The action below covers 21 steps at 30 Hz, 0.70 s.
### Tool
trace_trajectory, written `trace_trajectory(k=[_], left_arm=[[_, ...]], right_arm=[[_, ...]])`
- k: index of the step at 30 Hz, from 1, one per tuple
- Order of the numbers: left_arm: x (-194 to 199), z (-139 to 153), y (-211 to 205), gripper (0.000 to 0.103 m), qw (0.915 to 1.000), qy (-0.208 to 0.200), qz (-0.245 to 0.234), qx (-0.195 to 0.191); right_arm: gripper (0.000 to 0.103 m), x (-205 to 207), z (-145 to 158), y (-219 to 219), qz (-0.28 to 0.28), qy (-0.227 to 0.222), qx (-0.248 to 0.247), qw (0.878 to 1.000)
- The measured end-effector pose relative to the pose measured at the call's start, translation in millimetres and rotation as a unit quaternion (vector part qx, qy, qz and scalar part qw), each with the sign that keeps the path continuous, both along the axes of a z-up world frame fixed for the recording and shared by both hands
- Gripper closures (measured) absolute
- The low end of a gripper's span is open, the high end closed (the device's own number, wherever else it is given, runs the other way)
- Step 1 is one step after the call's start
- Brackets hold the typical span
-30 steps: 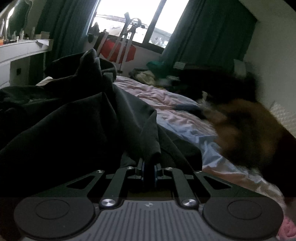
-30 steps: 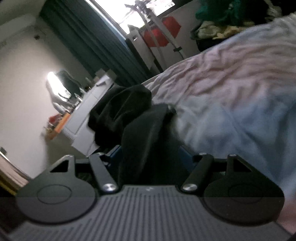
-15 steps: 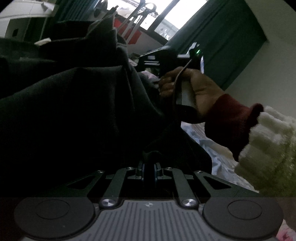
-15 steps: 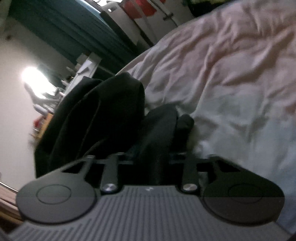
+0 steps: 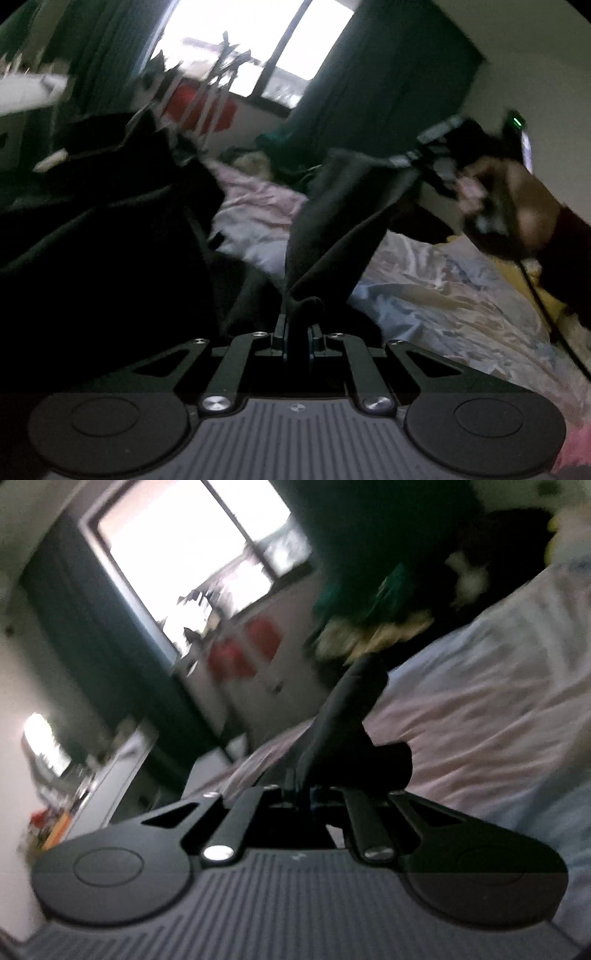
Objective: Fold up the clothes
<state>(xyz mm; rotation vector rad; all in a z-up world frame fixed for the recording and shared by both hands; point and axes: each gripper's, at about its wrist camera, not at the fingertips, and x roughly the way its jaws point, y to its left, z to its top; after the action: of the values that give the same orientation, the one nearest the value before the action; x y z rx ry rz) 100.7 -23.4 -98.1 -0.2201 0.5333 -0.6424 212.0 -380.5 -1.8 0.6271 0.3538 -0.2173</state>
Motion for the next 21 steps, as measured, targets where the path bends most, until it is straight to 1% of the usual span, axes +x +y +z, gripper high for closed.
trace_trajectory(k=[2,4,7,10,13,15,18,20,21], left_arm=[[-14,5,-13,0.093,0.9996,-0.014,-0.015,0.019],[-26,7,-26,0.093,0.9986,-0.025,-0.028,0.039],[-40,7,-44,0.093,0.9961,-0.03,-0.037,0.074],[-45,0,-51,0.093,0.9944,-0.017,-0.03,0.1],[-48,-6,-54,0.093,0.9936,0.007,-0.016,0.112],[-50,-14,-51,0.093,0.993,0.017,-0.008,0.117],[-51,-16,-54,0.093,0.9916,0.011,-0.003,0.129],[-55,-17,-54,0.093,0.9915,0.007,-0.002,0.13],[-56,-17,-54,0.093,0.9916,0.007,-0.002,0.129]], right_arm=[[0.095,-47,-6,-23,-0.041,-0.01,-0.001,0.999],[0.095,-93,-22,-41,-0.083,-0.016,0.018,0.996],[0.095,-156,-60,-67,-0.143,-0.012,0.079,0.986],[0.095,-198,-104,-82,-0.173,0.022,0.147,0.974],[0.094,-219,-143,-92,-0.172,0.067,0.216,0.959],[0.093,-226,-159,-96,-0.158,0.061,0.259,0.951],[0.09,-235,-168,-98,-0.154,0.032,0.314,0.936],[0.08,-230,-171,-97,-0.145,0.027,0.333,0.931],[0.066,-227,-172,-97,-0.139,0.026,0.341,0.93]])
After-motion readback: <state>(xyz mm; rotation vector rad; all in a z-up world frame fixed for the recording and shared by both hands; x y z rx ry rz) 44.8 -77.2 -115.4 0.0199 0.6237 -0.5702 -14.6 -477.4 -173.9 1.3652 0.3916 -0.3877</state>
